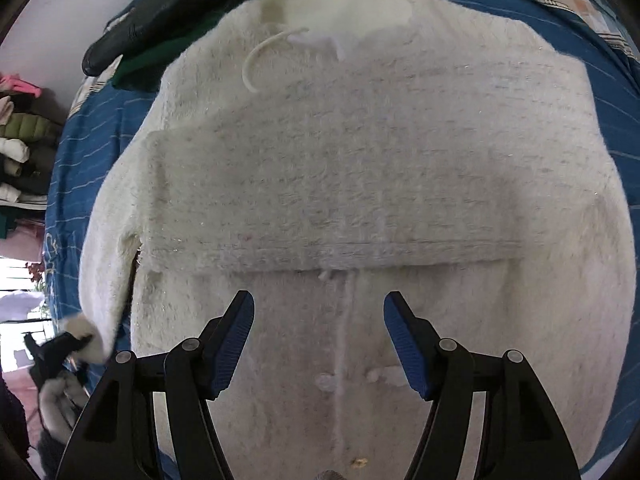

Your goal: Fold large clothes

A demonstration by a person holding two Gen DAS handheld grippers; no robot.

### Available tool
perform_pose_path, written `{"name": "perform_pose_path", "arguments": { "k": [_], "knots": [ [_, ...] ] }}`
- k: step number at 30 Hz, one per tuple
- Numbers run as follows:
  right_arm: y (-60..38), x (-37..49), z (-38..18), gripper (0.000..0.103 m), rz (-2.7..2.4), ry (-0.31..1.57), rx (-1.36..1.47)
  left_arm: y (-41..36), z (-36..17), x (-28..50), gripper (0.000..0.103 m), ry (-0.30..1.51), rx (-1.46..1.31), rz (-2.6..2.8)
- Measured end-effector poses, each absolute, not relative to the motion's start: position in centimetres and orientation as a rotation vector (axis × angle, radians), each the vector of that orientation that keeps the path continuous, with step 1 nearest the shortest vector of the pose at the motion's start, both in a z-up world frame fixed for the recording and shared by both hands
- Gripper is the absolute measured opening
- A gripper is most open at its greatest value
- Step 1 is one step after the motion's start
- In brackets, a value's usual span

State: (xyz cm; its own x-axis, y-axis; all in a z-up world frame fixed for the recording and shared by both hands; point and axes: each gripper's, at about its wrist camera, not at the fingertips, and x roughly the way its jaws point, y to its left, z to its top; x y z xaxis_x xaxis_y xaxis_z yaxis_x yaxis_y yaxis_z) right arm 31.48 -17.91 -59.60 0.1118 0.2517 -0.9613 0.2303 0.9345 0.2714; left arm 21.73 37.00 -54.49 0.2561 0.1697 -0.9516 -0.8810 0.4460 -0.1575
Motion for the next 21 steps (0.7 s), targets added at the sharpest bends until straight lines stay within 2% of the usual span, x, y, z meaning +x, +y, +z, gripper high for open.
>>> {"name": "perform_pose_path", "arguments": {
  "k": [3,5,6,7,10,12,14,15,17,18,19,21],
  "knots": [
    [-16.2,32.4,-59.8,0.069,0.000,1.483,0.427,37.7,-51.0,25.2,0.014,1.018,-0.658,0.767],
    [-14.8,33.6,-60.0,0.063,0.009,1.473,0.460,37.4,-48.7,27.6,0.014,0.992,-0.571,0.716],
    [-14.1,34.3,-60.3,0.043,0.009,1.458,0.487,37.2,-47.3,28.7,0.014,0.976,-0.514,0.683],
    [-13.2,35.3,-60.9,0.031,0.016,1.453,0.518,37.2,-46.6,28.6,0.014,0.965,-0.481,0.665],
    [-10.5,37.8,-63.3,0.030,0.058,1.465,0.578,36.1,-44.4,29.6,0.014,0.932,-0.370,0.607],
    [-8.2,39.4,-65.3,0.030,0.055,1.528,0.510,34.1,-43.0,29.5,0.014,0.908,-0.306,0.572],
    [-7.7,39.9,-64.8,0.030,0.025,1.537,0.456,32.4,-41.5,29.6,0.014,0.875,-0.225,0.533],
    [-7.8,39.9,-64.0,0.033,0.020,1.539,0.427,31.3,-40.6,29.9,0.014,0.863,-0.199,0.518],
    [-8.7,39.3,-61.7,0.058,-0.048,1.511,0.317,29.4,-39.3,30.3,0.014,0.837,-0.137,0.483],
    [-9.6,38.6,-60.2,0.077,-0.112,1.476,0.243,28.1,-38.8,30.4,0.014,0.829,-0.116,0.462],
    [-10.4,38.1,-59.3,0.080,-0.154,1.451,0.197,27.2,-38.4,30.6,0.014,0.826,-0.103,0.443],
    [-12.8,36.7,-57.6,0.080,-0.246,1.408,0.099,24.2,-37.7,30.8,0.013,0.823,-0.054,0.396]
  ]
}}
